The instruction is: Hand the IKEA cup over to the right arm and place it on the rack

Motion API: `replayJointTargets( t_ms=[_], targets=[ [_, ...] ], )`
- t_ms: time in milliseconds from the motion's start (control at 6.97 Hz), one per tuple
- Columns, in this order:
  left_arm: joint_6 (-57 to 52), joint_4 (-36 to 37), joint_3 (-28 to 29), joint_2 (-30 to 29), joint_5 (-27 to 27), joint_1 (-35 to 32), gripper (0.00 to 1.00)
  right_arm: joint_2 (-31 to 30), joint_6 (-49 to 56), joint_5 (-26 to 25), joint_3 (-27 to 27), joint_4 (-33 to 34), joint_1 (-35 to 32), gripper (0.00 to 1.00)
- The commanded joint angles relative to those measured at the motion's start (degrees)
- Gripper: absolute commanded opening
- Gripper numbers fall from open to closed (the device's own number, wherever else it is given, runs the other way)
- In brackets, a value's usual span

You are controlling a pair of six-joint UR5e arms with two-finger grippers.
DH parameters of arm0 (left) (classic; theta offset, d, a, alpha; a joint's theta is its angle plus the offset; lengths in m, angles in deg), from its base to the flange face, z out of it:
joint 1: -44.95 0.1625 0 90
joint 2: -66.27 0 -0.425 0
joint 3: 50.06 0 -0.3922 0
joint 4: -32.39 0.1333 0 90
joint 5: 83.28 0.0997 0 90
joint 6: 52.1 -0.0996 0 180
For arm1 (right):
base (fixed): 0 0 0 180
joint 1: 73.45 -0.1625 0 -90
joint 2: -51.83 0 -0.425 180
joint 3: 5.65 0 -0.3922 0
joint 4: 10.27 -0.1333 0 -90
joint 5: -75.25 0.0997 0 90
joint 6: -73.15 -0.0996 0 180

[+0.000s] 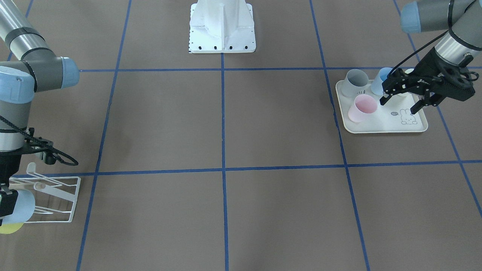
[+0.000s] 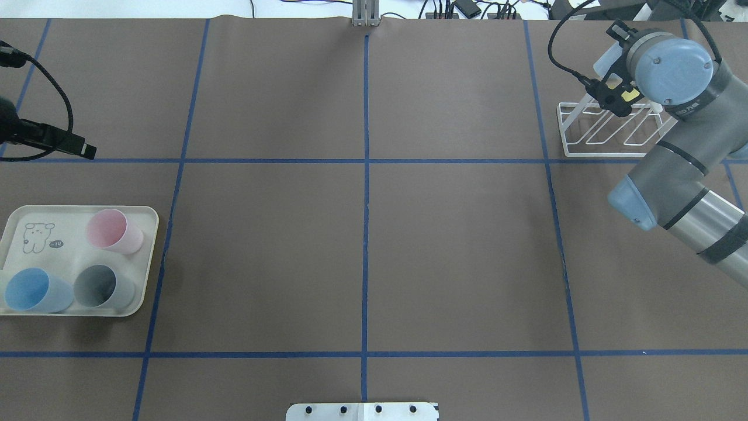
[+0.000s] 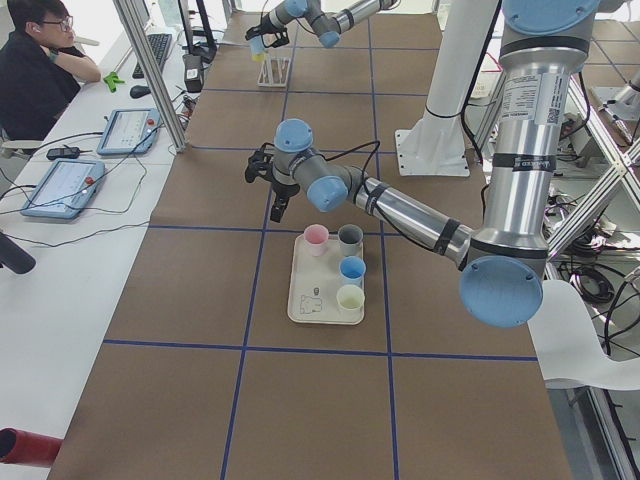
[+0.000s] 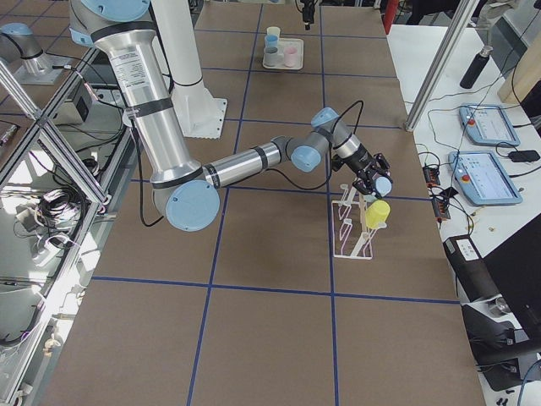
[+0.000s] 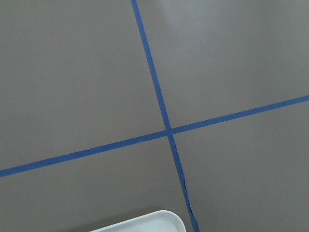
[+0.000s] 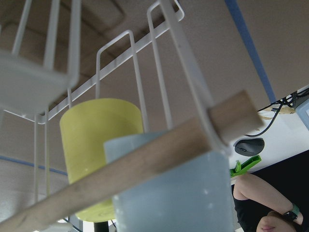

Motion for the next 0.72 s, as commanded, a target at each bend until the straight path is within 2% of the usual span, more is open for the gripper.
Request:
replayJointTargets(
  t_ms=[0, 143, 430, 574],
  targets=[
    [0.1, -0.1, 0.1, 0.0, 0.0, 0.0, 1.0, 0.0, 0.0, -0.1, 0.2, 0.0, 0.5, 0.54],
    [0.2, -0.1, 0.0, 0.0, 0.0, 0.0, 1.0, 0.0, 0.4, -0.2, 0.3, 0.0, 0.6, 0.66],
    [0.2, -0.1, 0.0, 0.1, 0.0, 0.0, 1.0, 0.0, 0.6, -0.2, 0.4, 0.0, 0.7, 0.81],
    [0.1, -0.1, 0.1, 0.1, 0.0, 0.0, 1.0, 0.0, 0.7, -0.2, 0.4, 0.0, 0.7, 0.83]
  ],
)
